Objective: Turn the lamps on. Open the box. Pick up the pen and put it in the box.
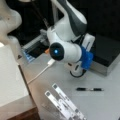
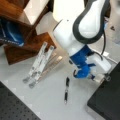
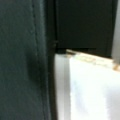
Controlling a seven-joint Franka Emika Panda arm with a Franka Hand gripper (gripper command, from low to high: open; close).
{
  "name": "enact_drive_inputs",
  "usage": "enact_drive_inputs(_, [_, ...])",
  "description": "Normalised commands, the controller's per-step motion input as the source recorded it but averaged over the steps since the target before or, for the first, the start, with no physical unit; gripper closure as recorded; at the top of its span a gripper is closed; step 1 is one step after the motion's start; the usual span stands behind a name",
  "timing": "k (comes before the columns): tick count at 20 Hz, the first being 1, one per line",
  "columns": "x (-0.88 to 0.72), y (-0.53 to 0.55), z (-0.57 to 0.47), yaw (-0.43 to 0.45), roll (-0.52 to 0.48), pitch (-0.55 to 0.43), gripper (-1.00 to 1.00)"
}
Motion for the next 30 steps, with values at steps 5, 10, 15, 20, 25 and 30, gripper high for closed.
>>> enact_drive_inputs(5, [-0.13, 0.05, 0.04, -0.077, 0.04, 0.028, 1.0])
enact_drive_inputs(10, [-0.12, 0.09, 0.03, -0.09, 0.029, 0.024, 1.0])
enact_drive_inputs(15, [-0.09, 0.12, 0.02, -0.105, 0.028, 0.017, 1.0])
enact_drive_inputs(20, [-0.05, 0.1, 0.01, -0.119, 0.023, 0.022, 1.0])
enact_drive_inputs(25, [-0.01, 0.11, 0.04, -0.127, 0.007, 0.035, 1.0])
enact_drive_inputs(30, [0.04, 0.14, 0.15, -0.135, -0.037, 0.068, 1.0])
